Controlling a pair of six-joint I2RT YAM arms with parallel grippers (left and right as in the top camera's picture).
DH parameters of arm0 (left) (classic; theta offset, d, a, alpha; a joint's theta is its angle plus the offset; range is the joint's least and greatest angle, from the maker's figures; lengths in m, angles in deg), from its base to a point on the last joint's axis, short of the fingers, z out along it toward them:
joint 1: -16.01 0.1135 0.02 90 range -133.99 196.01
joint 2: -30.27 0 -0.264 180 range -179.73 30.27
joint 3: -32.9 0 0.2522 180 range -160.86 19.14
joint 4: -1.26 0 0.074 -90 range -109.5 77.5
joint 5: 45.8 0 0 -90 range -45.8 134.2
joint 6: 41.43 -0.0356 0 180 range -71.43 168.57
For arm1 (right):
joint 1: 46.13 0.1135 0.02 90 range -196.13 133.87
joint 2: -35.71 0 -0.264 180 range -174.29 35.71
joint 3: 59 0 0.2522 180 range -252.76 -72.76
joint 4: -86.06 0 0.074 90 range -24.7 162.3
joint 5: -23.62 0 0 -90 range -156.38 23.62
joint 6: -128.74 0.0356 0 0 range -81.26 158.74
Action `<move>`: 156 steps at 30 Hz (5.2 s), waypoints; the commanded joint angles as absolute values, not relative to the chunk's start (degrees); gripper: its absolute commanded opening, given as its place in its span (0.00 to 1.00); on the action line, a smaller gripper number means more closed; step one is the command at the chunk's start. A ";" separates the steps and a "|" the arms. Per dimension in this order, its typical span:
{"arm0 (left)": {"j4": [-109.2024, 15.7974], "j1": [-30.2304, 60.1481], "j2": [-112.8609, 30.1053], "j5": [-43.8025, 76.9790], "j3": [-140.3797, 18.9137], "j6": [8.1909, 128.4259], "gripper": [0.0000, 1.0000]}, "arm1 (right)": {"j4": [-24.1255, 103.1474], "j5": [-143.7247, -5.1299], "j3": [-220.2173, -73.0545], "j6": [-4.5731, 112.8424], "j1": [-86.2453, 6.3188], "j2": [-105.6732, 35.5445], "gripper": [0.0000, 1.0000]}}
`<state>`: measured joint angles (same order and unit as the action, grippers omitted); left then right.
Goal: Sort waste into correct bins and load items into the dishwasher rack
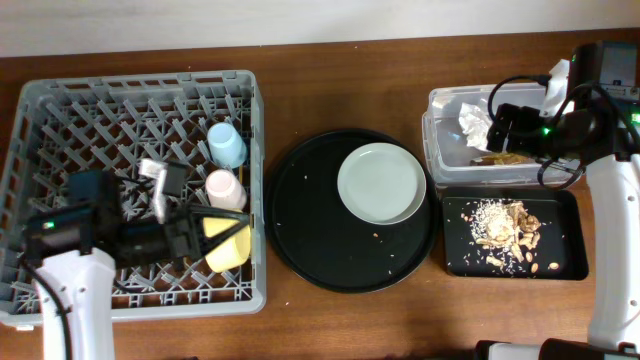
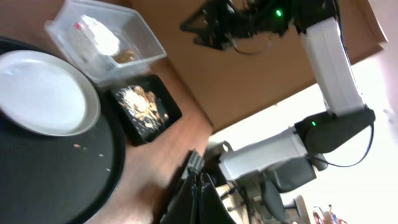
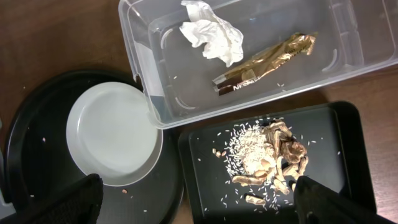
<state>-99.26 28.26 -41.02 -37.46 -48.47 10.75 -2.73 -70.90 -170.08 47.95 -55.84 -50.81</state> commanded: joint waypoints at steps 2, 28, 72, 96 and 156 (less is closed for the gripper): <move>-81.84 21.35 -38.90 -7.56 -49.28 45.65 0.00 | -2.73 -70.59 -170.32 48.26 -55.93 -50.92 0.99; -88.11 3.21 -47.71 64.50 -55.23 77.19 0.12 | -2.75 -70.59 -170.32 48.26 -55.93 -50.92 0.99; -42.10 -22.34 -90.00 50.03 -66.83 75.12 0.54 | -2.73 -70.59 -170.32 48.26 -55.91 -50.92 0.99; -64.85 6.36 -62.90 112.69 -75.29 52.49 0.00 | -2.73 -70.59 -170.32 48.23 -55.91 -50.92 0.99; -70.69 16.46 -48.84 45.59 -74.85 62.24 0.99 | 28.22 -57.89 -154.49 43.45 -32.06 -13.31 0.99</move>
